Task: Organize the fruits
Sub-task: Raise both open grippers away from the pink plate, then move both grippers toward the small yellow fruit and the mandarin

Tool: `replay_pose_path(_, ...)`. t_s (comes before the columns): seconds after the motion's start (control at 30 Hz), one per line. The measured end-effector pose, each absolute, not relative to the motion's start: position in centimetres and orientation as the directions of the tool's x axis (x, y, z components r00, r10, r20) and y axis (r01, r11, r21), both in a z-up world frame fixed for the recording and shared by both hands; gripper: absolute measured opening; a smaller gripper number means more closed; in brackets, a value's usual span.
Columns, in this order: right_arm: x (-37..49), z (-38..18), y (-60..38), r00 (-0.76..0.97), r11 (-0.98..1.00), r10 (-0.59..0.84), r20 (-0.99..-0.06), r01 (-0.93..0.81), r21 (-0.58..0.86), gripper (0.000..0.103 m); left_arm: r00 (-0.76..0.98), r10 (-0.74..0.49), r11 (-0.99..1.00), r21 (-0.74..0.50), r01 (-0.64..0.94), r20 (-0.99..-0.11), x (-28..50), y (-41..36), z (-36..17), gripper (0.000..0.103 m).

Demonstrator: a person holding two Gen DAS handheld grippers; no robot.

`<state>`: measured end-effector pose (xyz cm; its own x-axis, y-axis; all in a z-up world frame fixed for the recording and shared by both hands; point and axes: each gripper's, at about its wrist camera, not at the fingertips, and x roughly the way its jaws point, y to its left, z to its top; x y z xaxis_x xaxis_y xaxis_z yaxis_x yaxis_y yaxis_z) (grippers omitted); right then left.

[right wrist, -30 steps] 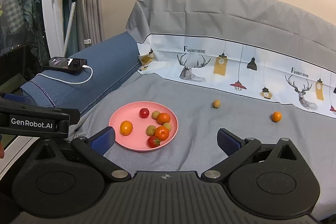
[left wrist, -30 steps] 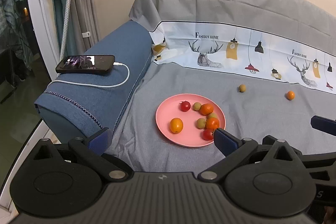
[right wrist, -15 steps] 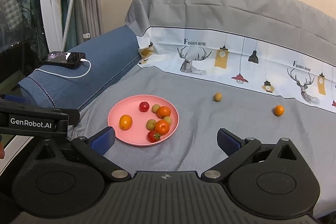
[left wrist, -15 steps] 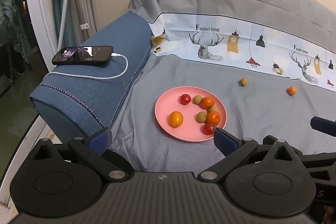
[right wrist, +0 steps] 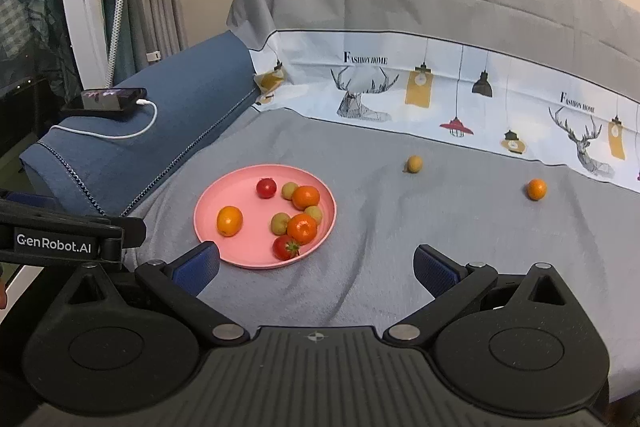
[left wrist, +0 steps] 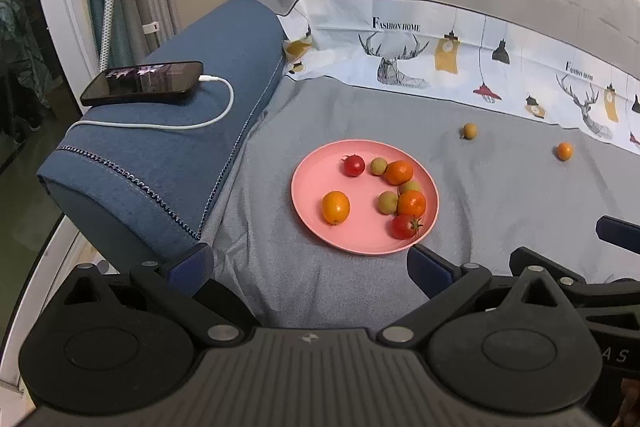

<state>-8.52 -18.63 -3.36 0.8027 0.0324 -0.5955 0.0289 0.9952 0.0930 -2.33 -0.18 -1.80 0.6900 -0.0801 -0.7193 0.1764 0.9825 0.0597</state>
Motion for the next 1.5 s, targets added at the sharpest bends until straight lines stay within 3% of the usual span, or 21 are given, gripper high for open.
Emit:
replay_pose_path(0.5,-6.5,-4.8,-22.5,0.782,0.987,-0.022,-0.623,0.116,0.111,0.102,0.681,-0.084,0.966,0.109,0.236,-0.728,0.9,-4.1,-2.3,0.103)
replay_pose_path(0.97,-2.3,-7.9,-33.4,0.742,0.927,-0.225,-0.632,0.363,0.097,0.102,0.625,-0.202,0.940,0.031,0.341,-0.754,9.6,-14.4,-3.1,0.103)
replay_pose_path(1.23,3.5,-12.6,-42.9,0.710,0.864,-0.353,-0.610,0.498,0.080,0.102,0.612,-0.276,0.903,0.020,0.430,-0.741,17.6,-24.3,-7.9,0.103)
replay_pose_path(1.5,12.2,-19.1,-49.7,0.672,0.852,-0.373,-0.640,0.521,0.050,0.102,0.516,-0.251,0.892,0.011,0.451,-0.819,26.6,-31.1,-15.4,0.103)
